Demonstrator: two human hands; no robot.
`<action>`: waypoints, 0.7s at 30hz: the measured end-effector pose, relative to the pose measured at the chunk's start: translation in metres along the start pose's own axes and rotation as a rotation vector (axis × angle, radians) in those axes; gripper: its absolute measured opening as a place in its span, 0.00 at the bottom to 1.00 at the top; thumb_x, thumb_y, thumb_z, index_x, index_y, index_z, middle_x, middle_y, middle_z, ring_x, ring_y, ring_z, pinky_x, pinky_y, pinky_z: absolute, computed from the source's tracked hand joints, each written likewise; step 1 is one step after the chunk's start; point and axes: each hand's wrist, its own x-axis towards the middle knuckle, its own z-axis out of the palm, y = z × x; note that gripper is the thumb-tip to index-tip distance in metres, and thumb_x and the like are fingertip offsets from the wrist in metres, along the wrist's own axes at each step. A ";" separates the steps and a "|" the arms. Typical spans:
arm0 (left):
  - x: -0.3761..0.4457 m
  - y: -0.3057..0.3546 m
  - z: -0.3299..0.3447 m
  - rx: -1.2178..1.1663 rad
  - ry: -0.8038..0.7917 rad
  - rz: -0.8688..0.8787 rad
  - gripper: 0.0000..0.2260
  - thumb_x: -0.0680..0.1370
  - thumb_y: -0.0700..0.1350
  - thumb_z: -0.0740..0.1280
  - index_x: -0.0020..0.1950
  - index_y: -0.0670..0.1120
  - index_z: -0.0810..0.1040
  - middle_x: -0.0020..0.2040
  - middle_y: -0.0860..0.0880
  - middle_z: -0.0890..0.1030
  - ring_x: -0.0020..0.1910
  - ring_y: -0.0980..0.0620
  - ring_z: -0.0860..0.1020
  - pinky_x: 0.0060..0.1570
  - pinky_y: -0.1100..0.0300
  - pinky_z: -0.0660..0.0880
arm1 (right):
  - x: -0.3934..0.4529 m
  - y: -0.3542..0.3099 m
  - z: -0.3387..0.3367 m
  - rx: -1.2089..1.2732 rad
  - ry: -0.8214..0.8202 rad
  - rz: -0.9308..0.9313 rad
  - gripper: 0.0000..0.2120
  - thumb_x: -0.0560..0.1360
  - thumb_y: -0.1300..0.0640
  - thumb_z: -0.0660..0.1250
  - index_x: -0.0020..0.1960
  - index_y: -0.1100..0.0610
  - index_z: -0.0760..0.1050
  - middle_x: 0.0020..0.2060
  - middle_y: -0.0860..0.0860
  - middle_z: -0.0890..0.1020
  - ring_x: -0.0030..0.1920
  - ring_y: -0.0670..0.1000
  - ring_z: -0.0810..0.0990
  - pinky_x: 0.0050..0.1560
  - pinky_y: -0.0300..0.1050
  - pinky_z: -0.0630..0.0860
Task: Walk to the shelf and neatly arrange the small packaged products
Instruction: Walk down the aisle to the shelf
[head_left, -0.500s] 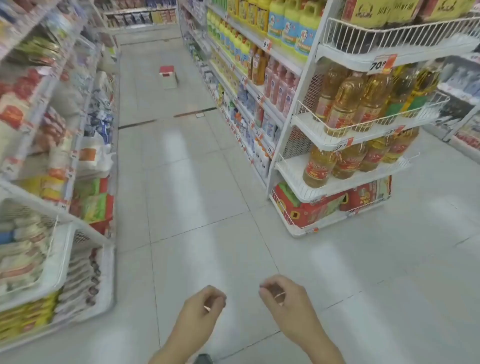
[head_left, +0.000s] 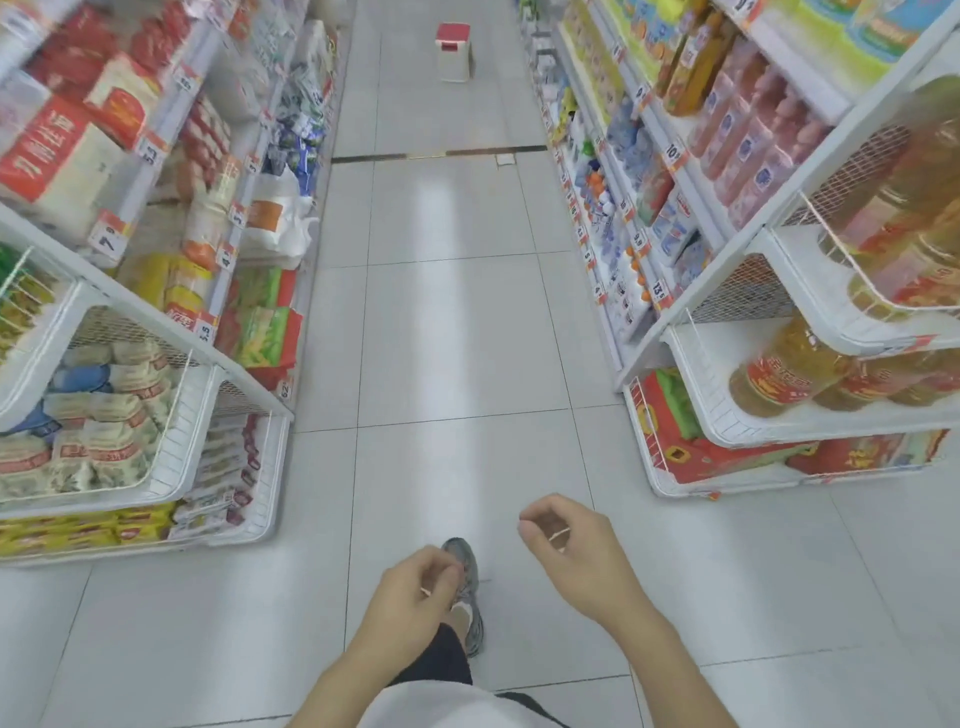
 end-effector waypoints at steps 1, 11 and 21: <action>0.020 0.008 -0.008 0.006 -0.007 0.001 0.08 0.79 0.41 0.64 0.42 0.49 0.80 0.40 0.52 0.83 0.36 0.56 0.79 0.40 0.66 0.74 | 0.020 -0.006 -0.001 -0.010 0.001 0.013 0.03 0.76 0.56 0.69 0.45 0.49 0.80 0.41 0.40 0.83 0.43 0.42 0.81 0.44 0.33 0.75; 0.233 0.102 -0.087 0.069 -0.119 0.015 0.07 0.79 0.44 0.64 0.44 0.52 0.79 0.42 0.53 0.83 0.37 0.54 0.80 0.37 0.71 0.73 | 0.190 -0.051 -0.037 -0.060 0.039 0.207 0.05 0.76 0.55 0.70 0.44 0.46 0.80 0.42 0.37 0.83 0.44 0.41 0.80 0.45 0.35 0.76; 0.468 0.213 -0.141 0.246 -0.134 0.062 0.06 0.79 0.48 0.63 0.43 0.55 0.77 0.39 0.59 0.81 0.39 0.60 0.77 0.37 0.71 0.71 | 0.437 -0.088 -0.115 -0.136 -0.017 0.189 0.07 0.74 0.44 0.67 0.41 0.46 0.78 0.38 0.41 0.82 0.44 0.39 0.79 0.43 0.33 0.73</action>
